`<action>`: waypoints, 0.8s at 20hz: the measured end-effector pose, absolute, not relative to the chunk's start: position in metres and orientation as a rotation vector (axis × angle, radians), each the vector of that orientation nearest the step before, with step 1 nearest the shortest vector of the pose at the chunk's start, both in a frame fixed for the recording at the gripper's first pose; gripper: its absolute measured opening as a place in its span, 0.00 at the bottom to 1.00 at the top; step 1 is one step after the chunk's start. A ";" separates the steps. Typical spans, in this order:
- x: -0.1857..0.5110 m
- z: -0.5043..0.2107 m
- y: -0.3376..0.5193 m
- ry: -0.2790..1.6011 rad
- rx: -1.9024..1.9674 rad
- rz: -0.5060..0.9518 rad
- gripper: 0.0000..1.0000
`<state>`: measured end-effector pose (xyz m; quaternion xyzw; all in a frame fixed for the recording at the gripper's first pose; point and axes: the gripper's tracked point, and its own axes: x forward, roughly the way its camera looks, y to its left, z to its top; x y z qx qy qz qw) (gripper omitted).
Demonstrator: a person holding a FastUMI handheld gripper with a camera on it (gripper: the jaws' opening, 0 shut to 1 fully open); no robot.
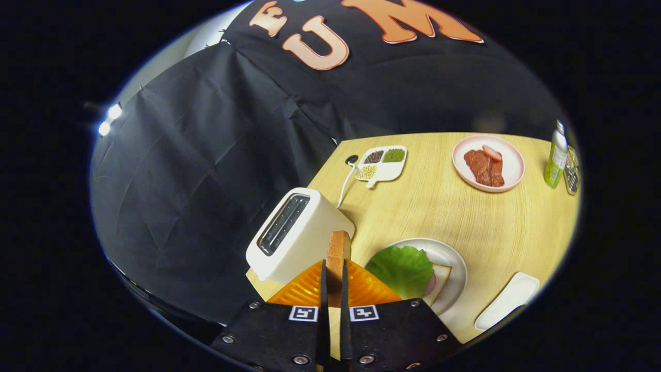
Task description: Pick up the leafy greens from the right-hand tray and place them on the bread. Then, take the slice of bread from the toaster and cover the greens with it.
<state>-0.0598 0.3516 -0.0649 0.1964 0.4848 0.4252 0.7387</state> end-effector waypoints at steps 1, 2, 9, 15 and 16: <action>-0.058 -0.074 0.350 1.074 0.435 0.922 0.08; -0.060 -0.081 0.348 1.088 0.440 0.917 0.08; -0.060 -0.137 0.340 1.184 0.490 0.852 0.08; -0.052 -0.148 0.314 1.173 0.539 0.798 0.08; -0.050 -0.149 0.310 1.172 0.550 0.792 0.08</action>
